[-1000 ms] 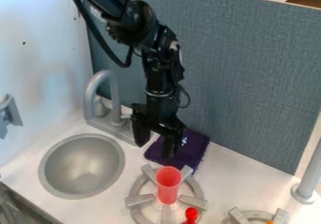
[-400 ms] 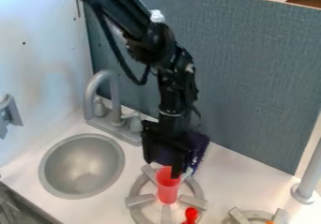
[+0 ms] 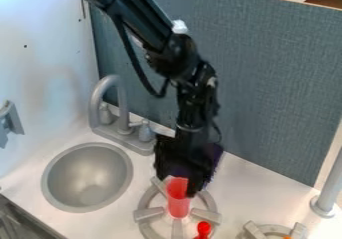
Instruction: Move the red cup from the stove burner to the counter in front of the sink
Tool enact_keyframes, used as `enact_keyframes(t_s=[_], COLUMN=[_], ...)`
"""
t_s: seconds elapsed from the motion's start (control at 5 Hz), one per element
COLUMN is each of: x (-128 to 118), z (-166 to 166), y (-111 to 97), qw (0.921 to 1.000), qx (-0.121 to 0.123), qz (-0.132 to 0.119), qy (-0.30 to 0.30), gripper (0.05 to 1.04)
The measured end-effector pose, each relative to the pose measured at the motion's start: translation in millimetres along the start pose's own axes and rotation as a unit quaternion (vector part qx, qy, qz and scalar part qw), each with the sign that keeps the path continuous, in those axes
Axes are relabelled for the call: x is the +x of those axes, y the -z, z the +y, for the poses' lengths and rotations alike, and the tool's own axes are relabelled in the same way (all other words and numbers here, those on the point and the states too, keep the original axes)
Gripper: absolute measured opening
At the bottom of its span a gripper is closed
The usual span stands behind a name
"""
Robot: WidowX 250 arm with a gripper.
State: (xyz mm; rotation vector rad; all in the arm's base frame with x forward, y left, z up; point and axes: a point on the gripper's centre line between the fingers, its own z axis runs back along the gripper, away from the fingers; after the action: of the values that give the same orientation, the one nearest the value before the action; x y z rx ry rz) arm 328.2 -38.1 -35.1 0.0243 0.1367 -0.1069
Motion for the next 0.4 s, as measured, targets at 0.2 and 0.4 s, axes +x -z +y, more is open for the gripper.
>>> enact_keyframes(t_s=[0.2, 0.4], x=[1, 2], z=[-11, -27], y=[2, 3], qw=[0.9999, 0.9996], qx=[0.009, 0.009], qz=[-0.004, -0.01], qy=[0.014, 0.025], gripper=[1.005, 1.005])
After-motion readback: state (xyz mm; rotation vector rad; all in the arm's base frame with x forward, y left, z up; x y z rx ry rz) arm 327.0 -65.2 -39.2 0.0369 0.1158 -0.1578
